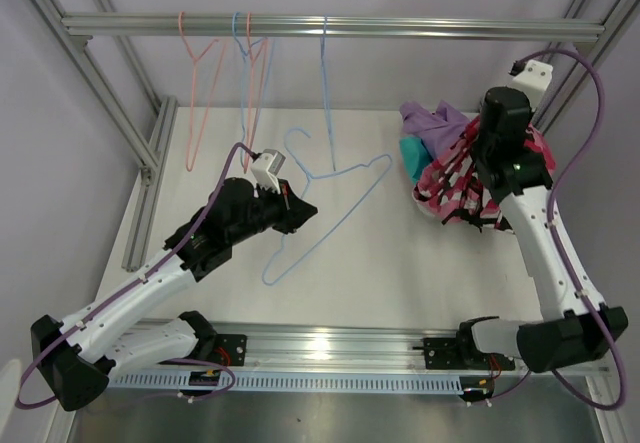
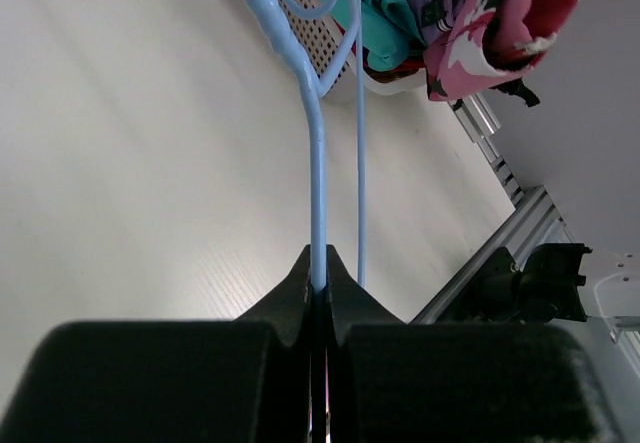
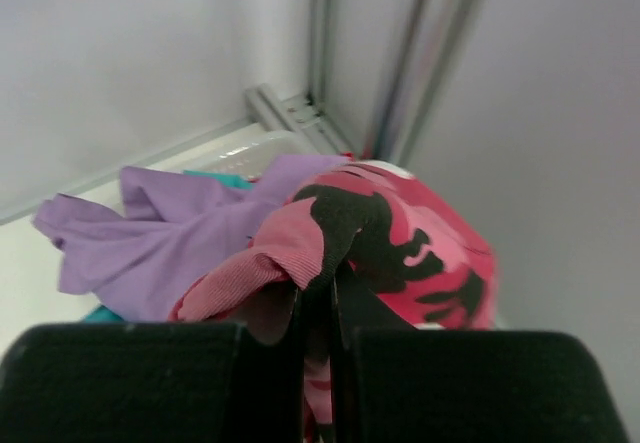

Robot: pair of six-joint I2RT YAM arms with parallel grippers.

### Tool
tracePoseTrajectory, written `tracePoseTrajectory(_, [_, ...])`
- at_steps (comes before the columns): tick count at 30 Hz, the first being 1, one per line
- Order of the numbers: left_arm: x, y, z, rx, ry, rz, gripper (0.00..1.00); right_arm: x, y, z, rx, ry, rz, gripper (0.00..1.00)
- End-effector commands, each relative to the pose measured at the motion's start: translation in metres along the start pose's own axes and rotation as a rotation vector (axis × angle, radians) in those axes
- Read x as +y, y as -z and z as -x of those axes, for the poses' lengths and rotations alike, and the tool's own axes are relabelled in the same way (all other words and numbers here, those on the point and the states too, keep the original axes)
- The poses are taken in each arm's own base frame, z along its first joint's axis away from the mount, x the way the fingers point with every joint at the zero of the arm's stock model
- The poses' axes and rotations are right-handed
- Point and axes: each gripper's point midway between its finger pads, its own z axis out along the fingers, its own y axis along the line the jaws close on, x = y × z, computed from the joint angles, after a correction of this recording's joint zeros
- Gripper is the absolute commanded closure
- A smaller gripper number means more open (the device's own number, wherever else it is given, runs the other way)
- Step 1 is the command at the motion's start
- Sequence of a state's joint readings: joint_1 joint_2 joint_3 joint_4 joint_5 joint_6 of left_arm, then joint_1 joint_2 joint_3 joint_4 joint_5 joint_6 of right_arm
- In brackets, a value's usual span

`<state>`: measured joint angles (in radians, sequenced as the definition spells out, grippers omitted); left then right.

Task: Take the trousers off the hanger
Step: Place the trousers in the bin.

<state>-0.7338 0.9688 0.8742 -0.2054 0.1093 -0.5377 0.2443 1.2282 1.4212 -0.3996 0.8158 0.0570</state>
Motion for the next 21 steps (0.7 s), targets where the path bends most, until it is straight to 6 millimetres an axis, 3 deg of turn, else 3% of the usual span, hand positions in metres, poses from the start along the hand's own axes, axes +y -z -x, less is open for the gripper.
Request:
tracePoseTrajectory(1, [-0.019,0.007,0.025,-0.061,-0.034,-0.054,0.99,0.034,-0.021,0.046,-0.097,-0.172,0.139,1.0])
tracePoseTrajectory(3, [-0.018,0.007,0.025,-0.063,-0.034,-0.051,0.99,0.046,-0.039,0.042,-0.097,-0.173,0.157,1.0])
tracePoseTrajectory(4, [-0.018,0.007,0.025,-0.064,-0.034,-0.05,1.0,0.057,-0.055,0.029,-0.069,-0.154,0.169,1.0])
tracePoseTrajectory(10, [-0.016,0.004,0.023,-0.051,-0.039,-0.044,0.99,0.1,-0.1,0.004,-0.025,-0.117,0.199,1.0])
tracePoseTrajectory(16, [-0.016,0.003,0.023,-0.05,-0.038,-0.043,0.99,0.131,-0.132,-0.097,0.116,-0.067,0.228,1.0])
tracePoseTrajectory(17, [-0.016,0.003,0.022,-0.048,-0.038,-0.044,0.99,0.133,-0.138,-0.13,0.165,-0.045,0.22,1.0])
tracePoseTrajectory(21, [-0.014,0.002,0.022,-0.046,-0.037,-0.038,1.0,0.131,-0.153,-0.195,0.296,-0.014,0.187,1.0])
